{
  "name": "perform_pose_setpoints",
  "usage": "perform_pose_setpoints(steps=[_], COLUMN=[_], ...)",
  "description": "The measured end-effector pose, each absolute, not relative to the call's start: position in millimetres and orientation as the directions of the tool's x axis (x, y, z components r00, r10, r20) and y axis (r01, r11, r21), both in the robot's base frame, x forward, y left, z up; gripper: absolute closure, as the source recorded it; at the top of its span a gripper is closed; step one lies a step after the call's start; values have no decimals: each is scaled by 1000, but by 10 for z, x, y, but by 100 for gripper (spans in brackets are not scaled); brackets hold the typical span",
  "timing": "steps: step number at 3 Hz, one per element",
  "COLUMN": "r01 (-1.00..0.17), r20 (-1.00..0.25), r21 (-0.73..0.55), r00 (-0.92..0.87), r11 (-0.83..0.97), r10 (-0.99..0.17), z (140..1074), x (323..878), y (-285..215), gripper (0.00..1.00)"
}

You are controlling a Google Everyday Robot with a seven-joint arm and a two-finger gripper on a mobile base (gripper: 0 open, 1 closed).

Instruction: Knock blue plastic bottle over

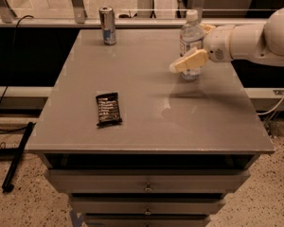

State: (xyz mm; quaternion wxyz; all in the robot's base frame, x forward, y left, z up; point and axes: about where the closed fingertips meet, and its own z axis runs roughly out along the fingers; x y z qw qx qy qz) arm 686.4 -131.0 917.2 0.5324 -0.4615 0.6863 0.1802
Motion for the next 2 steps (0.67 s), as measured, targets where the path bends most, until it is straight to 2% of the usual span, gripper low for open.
perform_pose_setpoints(steps=[2], r01=[-843], r20=[-890], r21=[-256], r00=[14], r11=[473], r10=[-455], z=[9354], x=[6871], y=[-775], gripper=[0])
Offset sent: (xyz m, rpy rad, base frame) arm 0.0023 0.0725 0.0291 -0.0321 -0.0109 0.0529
